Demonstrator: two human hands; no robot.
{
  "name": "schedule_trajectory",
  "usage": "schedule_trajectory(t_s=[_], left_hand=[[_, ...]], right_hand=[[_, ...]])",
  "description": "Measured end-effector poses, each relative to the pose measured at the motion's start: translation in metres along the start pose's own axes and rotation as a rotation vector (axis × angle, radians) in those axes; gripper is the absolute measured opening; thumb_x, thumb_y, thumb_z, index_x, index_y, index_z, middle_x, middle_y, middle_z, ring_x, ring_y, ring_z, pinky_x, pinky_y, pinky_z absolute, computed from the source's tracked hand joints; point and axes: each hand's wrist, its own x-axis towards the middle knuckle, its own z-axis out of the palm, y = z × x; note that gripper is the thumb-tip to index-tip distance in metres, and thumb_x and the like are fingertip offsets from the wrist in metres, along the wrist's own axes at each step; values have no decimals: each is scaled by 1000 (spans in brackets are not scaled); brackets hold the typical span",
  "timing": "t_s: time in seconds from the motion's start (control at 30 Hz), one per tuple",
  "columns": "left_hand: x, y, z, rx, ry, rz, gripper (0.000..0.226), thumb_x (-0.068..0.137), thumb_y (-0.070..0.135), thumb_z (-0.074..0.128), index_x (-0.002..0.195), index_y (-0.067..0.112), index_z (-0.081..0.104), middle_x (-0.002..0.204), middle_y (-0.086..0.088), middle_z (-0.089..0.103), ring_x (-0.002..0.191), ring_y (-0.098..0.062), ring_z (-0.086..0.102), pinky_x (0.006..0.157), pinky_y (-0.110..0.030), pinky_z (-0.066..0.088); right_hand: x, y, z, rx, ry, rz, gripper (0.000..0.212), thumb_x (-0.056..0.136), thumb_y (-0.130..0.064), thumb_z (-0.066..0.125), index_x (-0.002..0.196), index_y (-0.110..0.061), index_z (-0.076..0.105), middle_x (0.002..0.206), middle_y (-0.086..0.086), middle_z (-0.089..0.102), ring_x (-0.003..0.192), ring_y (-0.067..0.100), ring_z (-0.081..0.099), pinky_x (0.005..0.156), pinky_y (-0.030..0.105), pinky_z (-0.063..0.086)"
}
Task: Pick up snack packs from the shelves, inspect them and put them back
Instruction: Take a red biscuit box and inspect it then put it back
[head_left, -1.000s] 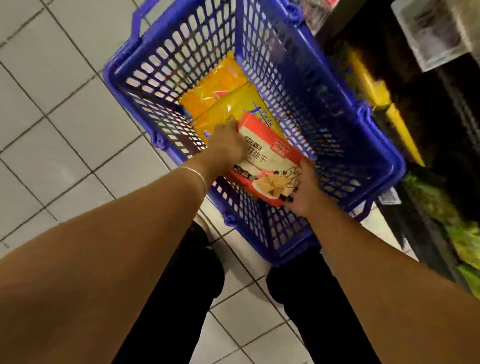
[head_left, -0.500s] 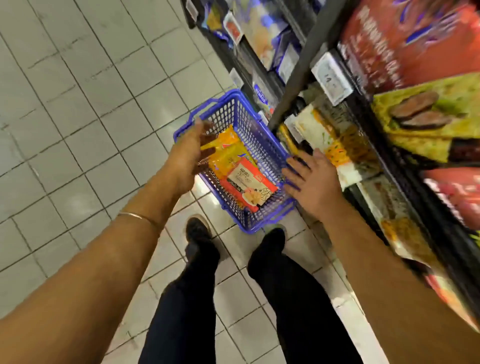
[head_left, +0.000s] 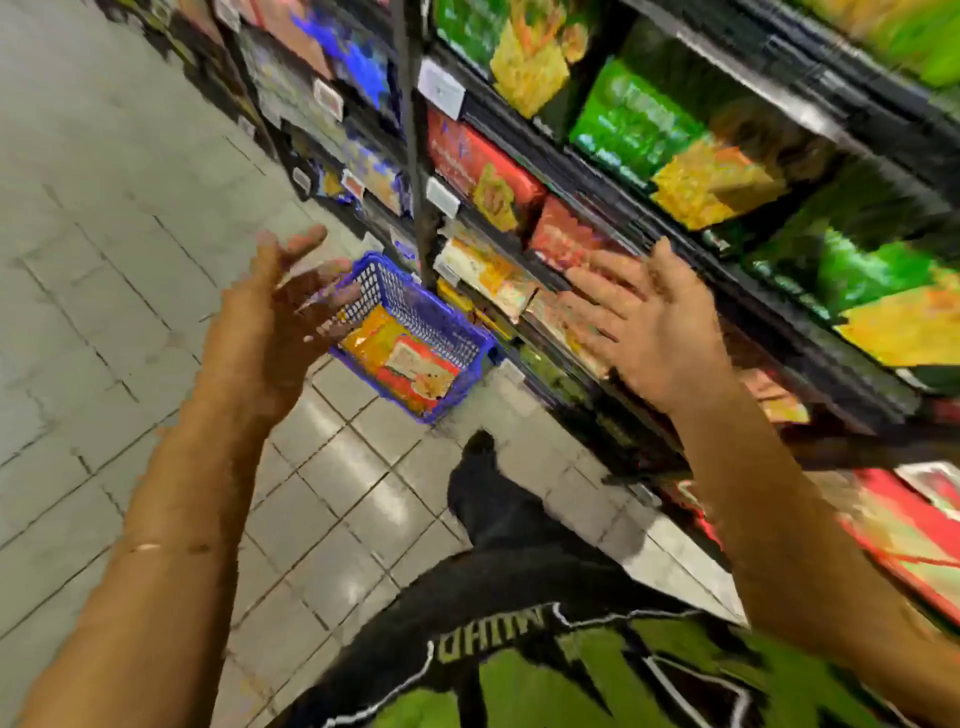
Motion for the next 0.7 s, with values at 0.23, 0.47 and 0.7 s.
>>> schedule_trajectory(t_s=[0.23,0.47,0.7], left_hand=[[-139,-22,71,54,-354,10,51,104,64,33,125,32,68,129,-1,73,121,-23,67,99,-45,44],[-240,-38,223,113,-709,49,62,97,64,33,131,23,65,125,-3,76,108,-17,75,88,-42,46],[-367,-66,416,120,-908,182,59,83,61,43,122,23,66,122,-3,76,103,-18,69,82,-37,48]], right_hand=[[-214,17,-113,106,180,-221,60,104,-60,40,135,-13,63,131,10,72,119,30,71,106,50,49],[-343,-25,-223,224,413,-530,60,88,-59,53,124,-13,67,125,14,74,115,31,72,98,48,53],[-420,-109,-331,141,487,-696,45,108,-48,34,122,-16,63,133,15,68,120,29,67,96,42,51]])
